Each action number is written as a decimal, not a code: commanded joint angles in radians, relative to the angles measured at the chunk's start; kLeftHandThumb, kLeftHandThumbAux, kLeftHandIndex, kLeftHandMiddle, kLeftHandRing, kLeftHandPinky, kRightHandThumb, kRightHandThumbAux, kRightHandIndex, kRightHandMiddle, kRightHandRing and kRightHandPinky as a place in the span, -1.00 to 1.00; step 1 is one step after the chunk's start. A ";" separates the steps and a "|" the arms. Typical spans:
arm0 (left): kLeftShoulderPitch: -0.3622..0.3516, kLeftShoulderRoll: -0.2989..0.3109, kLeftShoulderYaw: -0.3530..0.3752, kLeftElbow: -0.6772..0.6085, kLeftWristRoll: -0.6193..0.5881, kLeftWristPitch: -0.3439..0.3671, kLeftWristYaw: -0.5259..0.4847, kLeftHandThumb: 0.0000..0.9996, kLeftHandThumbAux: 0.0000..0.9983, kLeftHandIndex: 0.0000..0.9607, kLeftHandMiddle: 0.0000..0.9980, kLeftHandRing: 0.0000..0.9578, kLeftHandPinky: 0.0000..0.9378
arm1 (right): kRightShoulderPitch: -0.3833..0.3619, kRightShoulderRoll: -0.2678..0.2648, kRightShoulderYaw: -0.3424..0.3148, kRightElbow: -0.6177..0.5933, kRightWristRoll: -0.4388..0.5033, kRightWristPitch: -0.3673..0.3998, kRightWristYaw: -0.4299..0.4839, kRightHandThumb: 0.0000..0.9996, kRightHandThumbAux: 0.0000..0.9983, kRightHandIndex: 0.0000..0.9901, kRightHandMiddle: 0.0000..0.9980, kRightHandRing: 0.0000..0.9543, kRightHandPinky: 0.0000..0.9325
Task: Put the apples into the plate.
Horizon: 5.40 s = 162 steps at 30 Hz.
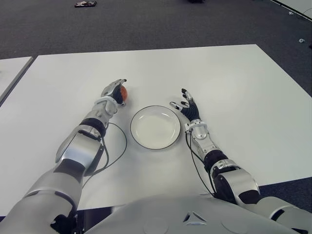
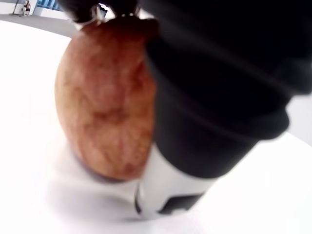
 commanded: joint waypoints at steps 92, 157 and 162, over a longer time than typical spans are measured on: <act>0.092 -0.082 -0.095 0.058 0.085 0.065 0.224 0.49 0.39 -0.07 0.67 0.73 0.77 | 0.092 0.007 -0.018 -0.121 0.026 0.087 0.057 -0.92 0.19 -1.00 -1.00 -1.00 -1.00; 0.006 -0.056 0.370 -0.151 -0.352 -0.291 0.019 0.50 0.39 -0.08 0.77 0.81 0.70 | 0.062 -0.001 -0.009 -0.082 0.017 0.069 0.063 -0.94 0.14 -1.00 -1.00 -1.00 -1.00; 0.035 -0.057 0.359 -0.120 -0.333 -0.283 0.044 0.50 0.39 -0.08 0.77 0.82 0.67 | 0.061 0.001 -0.010 -0.080 0.020 0.070 0.066 -0.94 0.14 -1.00 -1.00 -1.00 -1.00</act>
